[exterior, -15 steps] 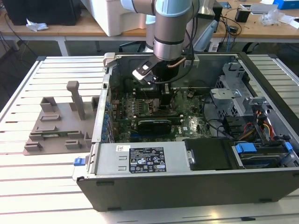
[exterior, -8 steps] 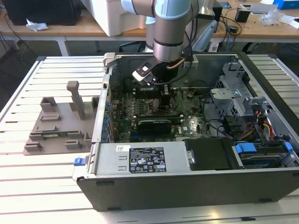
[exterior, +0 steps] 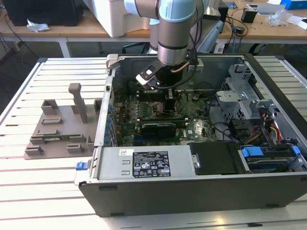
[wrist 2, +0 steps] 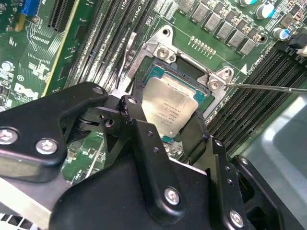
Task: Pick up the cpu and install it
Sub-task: 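Place the cpu into insertion slot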
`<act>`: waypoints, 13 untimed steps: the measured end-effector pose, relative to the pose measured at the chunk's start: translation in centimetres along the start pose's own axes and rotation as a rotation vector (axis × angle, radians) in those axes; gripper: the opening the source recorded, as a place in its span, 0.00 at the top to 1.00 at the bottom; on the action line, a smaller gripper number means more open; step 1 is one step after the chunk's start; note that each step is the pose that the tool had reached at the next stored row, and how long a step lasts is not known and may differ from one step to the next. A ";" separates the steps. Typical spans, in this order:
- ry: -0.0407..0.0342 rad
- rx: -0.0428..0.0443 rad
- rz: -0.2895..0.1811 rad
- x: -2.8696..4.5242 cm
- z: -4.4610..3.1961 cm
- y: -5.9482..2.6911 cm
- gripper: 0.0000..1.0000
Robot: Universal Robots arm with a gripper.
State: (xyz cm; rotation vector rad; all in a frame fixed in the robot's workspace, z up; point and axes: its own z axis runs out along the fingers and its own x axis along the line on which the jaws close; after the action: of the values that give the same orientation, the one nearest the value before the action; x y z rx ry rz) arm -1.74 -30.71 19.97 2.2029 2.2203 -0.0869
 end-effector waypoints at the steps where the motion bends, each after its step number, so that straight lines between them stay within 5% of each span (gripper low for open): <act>1: 0.0001 0.0000 0.000 0.06 0.04 0.00 0.45; 10: 0.0001 -0.0003 0.000 0.10 0.17 0.04 0.45; 13: 0.0000 0.0000 0.000 0.10 0.18 0.04 0.38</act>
State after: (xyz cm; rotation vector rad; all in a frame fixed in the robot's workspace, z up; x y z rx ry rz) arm -1.71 -30.62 19.79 2.2028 2.2204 -0.0869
